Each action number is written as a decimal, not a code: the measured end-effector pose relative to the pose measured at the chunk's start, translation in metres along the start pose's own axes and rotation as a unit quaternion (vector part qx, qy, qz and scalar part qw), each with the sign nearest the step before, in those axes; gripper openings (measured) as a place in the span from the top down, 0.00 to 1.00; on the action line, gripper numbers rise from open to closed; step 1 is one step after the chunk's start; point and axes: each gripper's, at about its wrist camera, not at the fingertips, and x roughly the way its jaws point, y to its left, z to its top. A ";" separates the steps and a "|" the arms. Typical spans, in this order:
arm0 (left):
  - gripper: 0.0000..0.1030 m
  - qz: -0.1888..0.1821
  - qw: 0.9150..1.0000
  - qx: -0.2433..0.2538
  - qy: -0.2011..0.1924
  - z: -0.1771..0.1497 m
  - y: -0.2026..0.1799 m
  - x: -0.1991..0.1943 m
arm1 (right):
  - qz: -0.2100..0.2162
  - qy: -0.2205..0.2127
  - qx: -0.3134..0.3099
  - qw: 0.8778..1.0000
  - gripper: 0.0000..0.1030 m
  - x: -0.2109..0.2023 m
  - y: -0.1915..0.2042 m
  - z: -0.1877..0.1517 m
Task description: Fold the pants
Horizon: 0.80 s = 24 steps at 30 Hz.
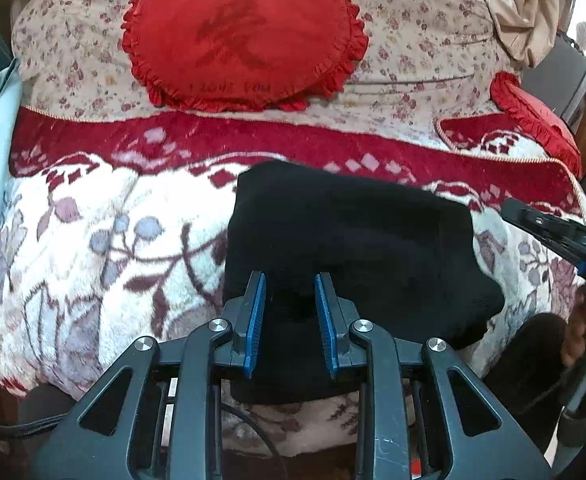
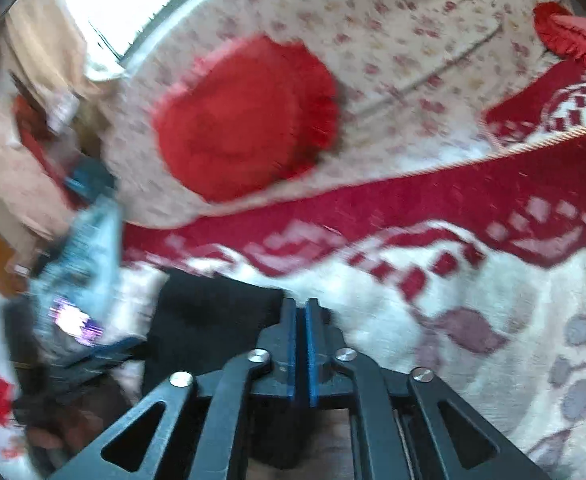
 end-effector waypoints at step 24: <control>0.77 0.027 1.000 -0.009 0.011 0.009 0.000 0.018 | -0.047 0.063 -0.069 0.995 0.95 0.038 0.026 -0.022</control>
